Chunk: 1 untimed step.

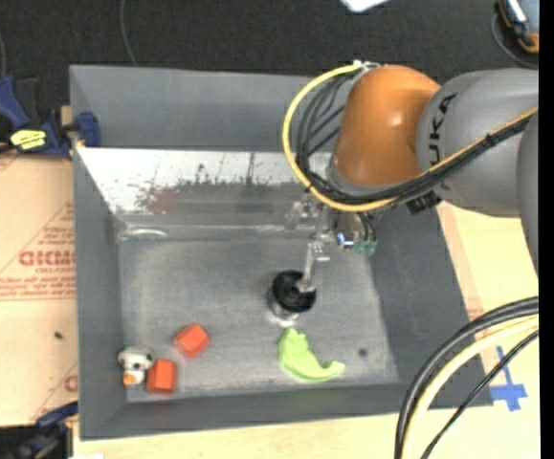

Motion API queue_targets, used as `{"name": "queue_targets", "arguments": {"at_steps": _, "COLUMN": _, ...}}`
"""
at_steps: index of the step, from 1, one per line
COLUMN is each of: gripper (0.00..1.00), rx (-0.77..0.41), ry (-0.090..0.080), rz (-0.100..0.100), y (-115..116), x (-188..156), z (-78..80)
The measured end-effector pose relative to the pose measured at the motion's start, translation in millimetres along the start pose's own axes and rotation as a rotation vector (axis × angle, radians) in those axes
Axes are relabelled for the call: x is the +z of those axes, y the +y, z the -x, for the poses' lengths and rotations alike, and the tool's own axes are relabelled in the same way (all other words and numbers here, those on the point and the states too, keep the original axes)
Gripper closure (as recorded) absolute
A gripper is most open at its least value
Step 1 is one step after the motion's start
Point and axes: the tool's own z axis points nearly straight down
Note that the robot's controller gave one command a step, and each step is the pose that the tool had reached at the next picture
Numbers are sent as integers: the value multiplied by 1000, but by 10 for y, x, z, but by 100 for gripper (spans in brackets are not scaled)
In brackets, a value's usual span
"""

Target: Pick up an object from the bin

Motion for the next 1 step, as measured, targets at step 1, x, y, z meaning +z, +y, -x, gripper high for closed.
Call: {"name": "queue_targets", "arguments": {"at_steps": 1, "gripper": 0, "rx": 0, "ry": -8, "rz": 0, "y": 0, "x": -51, "z": 17}}
